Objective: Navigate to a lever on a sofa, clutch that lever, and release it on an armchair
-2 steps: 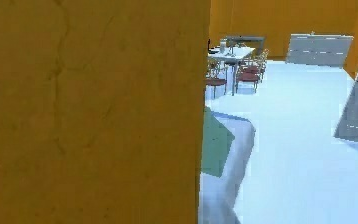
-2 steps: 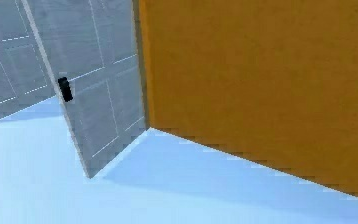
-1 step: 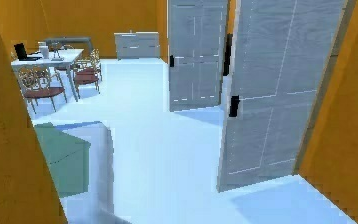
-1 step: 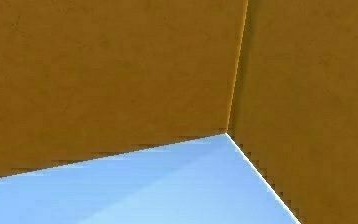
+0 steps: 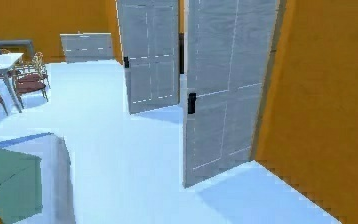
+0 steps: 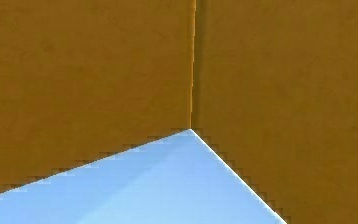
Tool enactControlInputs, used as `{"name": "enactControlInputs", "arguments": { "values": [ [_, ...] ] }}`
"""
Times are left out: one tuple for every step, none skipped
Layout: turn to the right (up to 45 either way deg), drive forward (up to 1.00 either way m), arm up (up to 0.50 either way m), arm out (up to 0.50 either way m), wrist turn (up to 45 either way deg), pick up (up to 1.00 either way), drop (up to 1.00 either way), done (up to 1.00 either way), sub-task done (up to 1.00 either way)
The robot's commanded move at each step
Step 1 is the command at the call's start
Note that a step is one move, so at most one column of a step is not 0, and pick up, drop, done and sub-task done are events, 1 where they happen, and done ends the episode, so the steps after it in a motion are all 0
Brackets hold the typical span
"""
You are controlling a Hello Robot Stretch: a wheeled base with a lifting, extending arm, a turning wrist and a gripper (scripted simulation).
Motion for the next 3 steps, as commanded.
{"name": "enactControlInputs", "arguments": {
  "values": [
    [0.0,0.60,0.00,0.00,0.0,0.00,0.00,0.00,0.00],
    [3.0,0.00,0.00,0.00,0.0,0.00,0.00,0.00,0.00],
    [0.0,0.05,0.00,0.00,0.0,0.00,0.00,0.00,0.00]
  ]
}}
